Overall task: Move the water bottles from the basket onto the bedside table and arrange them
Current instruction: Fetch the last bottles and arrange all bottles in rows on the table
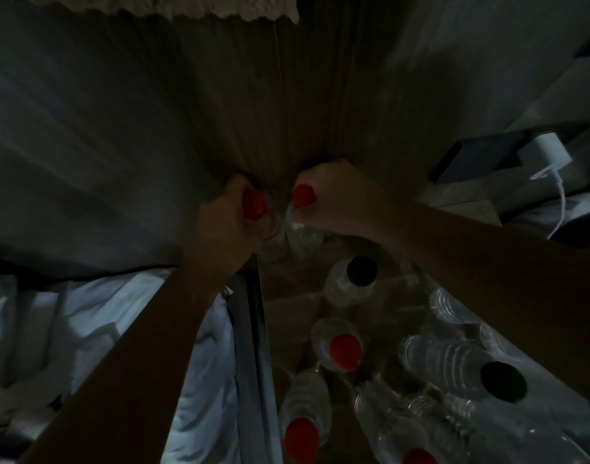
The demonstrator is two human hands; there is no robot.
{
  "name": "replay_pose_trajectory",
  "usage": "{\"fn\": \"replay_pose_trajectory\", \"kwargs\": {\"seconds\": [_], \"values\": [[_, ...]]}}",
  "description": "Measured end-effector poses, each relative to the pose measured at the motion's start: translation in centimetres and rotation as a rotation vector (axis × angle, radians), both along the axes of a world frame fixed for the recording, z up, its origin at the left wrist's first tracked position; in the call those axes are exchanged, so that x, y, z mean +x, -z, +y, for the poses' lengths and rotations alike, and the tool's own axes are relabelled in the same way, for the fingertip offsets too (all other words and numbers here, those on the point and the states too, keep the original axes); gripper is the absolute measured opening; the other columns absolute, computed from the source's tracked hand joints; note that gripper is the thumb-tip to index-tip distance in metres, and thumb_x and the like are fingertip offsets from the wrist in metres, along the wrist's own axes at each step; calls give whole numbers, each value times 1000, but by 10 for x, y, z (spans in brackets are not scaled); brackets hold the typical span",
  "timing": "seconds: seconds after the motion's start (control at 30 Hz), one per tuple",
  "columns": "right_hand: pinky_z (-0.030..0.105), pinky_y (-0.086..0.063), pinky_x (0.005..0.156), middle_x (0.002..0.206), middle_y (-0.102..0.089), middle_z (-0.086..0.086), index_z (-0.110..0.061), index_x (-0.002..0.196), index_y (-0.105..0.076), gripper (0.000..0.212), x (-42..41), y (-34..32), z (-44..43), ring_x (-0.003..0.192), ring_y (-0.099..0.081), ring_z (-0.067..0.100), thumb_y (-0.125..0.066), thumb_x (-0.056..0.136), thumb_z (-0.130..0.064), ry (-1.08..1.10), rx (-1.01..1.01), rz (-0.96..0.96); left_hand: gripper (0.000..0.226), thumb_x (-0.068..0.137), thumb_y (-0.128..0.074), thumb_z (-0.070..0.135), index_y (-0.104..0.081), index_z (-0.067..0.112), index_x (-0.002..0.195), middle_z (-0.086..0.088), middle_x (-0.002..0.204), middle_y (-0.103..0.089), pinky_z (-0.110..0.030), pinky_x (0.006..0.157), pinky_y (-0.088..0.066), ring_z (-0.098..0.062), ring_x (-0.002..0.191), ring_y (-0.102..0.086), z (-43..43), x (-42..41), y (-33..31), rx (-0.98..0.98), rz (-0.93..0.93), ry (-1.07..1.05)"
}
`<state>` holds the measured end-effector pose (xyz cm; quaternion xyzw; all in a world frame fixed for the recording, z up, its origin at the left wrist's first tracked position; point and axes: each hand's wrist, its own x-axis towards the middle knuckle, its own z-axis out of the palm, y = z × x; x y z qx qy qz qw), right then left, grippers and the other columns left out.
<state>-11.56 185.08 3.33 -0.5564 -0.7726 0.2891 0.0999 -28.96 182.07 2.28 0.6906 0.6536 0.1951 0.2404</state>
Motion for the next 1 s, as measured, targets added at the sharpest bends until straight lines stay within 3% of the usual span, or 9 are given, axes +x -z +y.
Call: {"fn": "replay_pose_trajectory", "kwargs": {"seconds": [0.1, 0.2, 0.33, 0.4, 0.5, 0.6, 0.73, 0.87, 1.0], "values": [[22, -34, 48, 58, -51, 1, -12, 64, -54, 20, -4, 3, 1, 50, -45, 8, -64, 78, -22, 8, 55, -16, 42, 83, -69, 31, -50, 12, 115, 4, 78, -55, -25, 66, -39, -9, 63, -51, 0, -6, 2, 3, 13, -11], [27, -45, 52, 64, -58, 3, -11, 70, -60, 16, -6, 7, 1, 56, -54, 13, -66, 78, -24, 15, 68, 5, 38, 83, -69, 32, -50, 11, 109, 11, 70, -49, -21, 57, -36, 0, 59, -47, -2, -7, 4, 31, 9, -30], [36, -55, 62, 71, -64, 9, -8, 78, -64, 16, -8, 9, -3, 64, -61, 20, -64, 81, -23, 20, 88, 45, 39, 85, -67, 33, -51, 7, 110, 7, 77, -49, -6, 53, -33, -5, 62, -46, -6, -5, 7, 48, 6, -74], [34, -54, 65, 77, -66, 9, -7, 85, -65, 16, -7, 9, -6, 68, -63, 20, -64, 83, -23, 31, 86, 83, 40, 87, -65, 36, -52, 7, 112, 8, 83, -51, -3, 57, -32, -5, 68, -47, -10, -4, 8, 55, 2, -108], [24, -49, 63, 81, -65, 4, -9, 92, -64, 19, -4, 9, -9, 71, -61, 16, -68, 83, -26, 35, 46, 117, 41, 87, -63, 37, -54, 9, 115, 1, 94, -59, -12, 68, -32, -7, 79, -50, -14, -1, 10, 70, 5, -149], [28, -50, 65, 82, -67, 8, -6, 92, -64, 21, 1, 8, -9, 72, -62, 19, -68, 84, -25, 12, 35, 105, 44, 88, -63, 37, -51, 11, 121, -4, 105, -62, -14, 70, -31, -18, 90, -59, -18, 4, 8, 46, -14, -200], [18, -41, 77, 113, -66, 5, -14, 131, -50, 54, 15, -4, -16, 97, -61, 14, -70, 84, -30, -37, -30, 113, 64, 84, -69, 34, -35, 19, 136, -7, 125, -58, -22, 80, -36, -25, 112, -58, -30, 10, -1, 0, -79, -266], [21, -50, 77, 102, -68, 0, -22, 144, -34, 69, 41, -20, -31, 90, -64, 11, -69, 84, -28, -42, -98, 163, 68, 84, -69, 30, -30, 16, 138, -6, 117, -59, -29, 84, -42, -26, 107, -59, -53, 16, -14, 17, -120, -313], [18, -45, 76, 98, -63, -7, -26, 140, -38, 63, 73, -40, -49, 86, -58, 4, -67, 85, -32, -44, -114, 118, 62, 79, -54, 56, -46, 15, 126, 1, 95, -61, -33, 81, -49, -26, 91, -64, -65, 29, -26, 27, 14, -183]]}}
